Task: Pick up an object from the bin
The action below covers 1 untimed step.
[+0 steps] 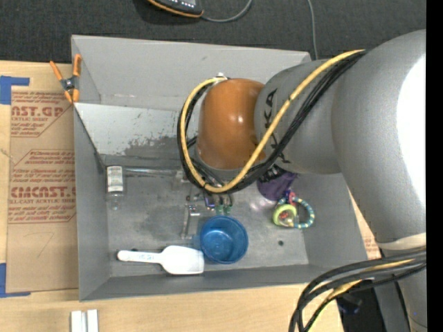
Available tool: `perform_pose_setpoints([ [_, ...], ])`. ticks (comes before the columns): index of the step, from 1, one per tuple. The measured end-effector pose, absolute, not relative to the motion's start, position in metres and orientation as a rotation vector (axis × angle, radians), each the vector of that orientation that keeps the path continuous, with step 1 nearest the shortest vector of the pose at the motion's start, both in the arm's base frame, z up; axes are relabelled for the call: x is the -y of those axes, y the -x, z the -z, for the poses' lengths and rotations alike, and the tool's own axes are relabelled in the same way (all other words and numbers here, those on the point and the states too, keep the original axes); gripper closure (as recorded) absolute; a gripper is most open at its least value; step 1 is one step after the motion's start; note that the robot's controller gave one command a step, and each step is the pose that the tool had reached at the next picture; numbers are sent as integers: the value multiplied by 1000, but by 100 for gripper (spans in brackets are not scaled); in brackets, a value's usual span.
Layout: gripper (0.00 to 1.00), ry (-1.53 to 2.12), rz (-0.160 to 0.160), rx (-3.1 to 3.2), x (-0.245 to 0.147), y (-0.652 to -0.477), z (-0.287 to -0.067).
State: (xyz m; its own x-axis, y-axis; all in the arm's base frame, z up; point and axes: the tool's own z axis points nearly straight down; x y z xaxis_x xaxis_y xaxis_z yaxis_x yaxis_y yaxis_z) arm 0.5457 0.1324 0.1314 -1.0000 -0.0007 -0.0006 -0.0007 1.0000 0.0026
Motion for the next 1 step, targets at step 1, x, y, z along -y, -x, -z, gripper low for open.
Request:
perform_pose_setpoints([
  [1,0,1,-4,-3141,-132,-546,-131],
])
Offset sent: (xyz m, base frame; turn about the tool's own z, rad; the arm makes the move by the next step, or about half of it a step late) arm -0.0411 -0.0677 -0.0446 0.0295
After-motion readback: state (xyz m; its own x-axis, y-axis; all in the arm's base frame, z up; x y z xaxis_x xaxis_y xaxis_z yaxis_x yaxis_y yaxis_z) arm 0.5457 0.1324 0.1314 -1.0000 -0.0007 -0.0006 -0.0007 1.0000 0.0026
